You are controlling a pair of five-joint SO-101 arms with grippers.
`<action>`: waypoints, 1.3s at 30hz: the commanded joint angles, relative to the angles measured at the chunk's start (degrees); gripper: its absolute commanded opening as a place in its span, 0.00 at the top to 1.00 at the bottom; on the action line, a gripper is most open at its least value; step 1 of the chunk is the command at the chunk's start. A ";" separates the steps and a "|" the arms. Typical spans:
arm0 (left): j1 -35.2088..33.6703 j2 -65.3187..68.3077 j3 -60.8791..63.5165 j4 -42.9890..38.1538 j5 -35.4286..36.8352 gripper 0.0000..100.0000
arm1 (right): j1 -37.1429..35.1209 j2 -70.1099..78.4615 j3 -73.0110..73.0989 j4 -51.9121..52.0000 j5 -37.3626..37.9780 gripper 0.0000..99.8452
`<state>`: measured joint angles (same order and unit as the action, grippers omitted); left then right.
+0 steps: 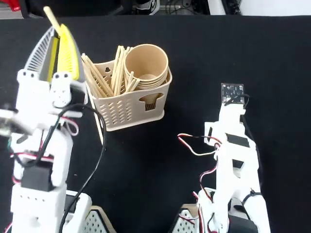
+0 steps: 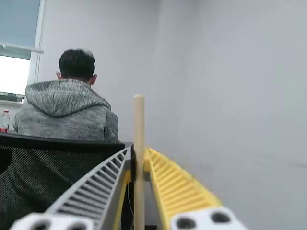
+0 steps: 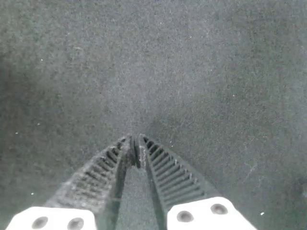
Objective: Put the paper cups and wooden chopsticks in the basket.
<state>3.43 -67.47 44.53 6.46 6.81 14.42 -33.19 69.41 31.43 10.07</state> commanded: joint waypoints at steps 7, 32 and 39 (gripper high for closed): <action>-5.85 3.43 6.55 -8.09 5.71 0.97 | -0.62 -0.13 -0.13 -0.88 0.70 0.98; -5.85 15.12 1.01 -20.84 5.80 0.97 | -0.62 -0.13 -0.22 -0.97 0.70 0.98; -3.03 16.62 4.70 -16.62 5.80 0.97 | -0.62 -0.13 -0.22 -0.97 0.70 0.98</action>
<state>-0.35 -50.24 47.34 -11.74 12.44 14.42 -33.19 69.41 31.43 10.07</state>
